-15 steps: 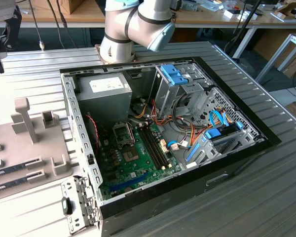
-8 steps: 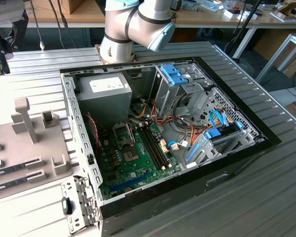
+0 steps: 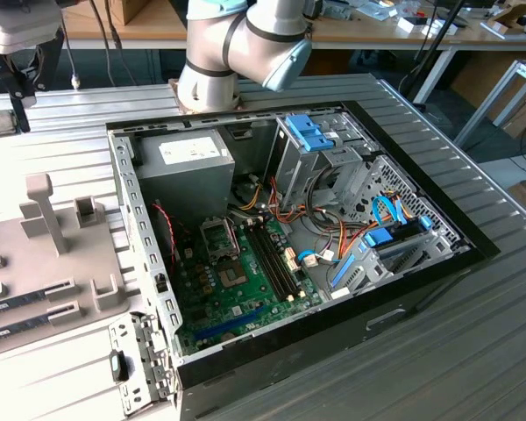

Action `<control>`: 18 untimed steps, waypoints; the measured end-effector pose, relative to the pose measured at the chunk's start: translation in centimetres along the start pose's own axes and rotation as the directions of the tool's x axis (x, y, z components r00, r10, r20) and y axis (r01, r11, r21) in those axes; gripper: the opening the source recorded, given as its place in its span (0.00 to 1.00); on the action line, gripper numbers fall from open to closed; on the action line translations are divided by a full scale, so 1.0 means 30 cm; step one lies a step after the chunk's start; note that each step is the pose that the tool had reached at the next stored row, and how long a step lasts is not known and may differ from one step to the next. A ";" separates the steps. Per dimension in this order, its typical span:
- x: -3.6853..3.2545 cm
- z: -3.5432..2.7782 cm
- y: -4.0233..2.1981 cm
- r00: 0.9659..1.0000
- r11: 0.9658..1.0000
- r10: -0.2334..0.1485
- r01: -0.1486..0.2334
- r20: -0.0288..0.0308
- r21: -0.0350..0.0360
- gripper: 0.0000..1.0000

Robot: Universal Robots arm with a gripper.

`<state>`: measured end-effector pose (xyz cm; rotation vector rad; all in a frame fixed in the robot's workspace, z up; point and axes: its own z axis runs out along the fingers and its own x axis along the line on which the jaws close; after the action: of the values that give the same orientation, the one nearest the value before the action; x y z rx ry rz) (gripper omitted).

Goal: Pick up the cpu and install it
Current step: 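Pick up the cpu and move it towards the insertion slot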

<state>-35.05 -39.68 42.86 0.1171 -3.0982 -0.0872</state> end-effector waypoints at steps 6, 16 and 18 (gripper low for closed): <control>-0.019 0.006 -0.003 1.000 1.000 0.000 0.000 0.000 0.000 0.47; -0.048 0.014 -0.006 1.000 1.000 0.000 0.000 0.000 0.000 0.47; -0.054 0.016 -0.007 1.000 1.000 0.000 0.000 0.000 0.000 0.47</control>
<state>-33.45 -39.75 42.31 0.1170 -3.0982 -0.0870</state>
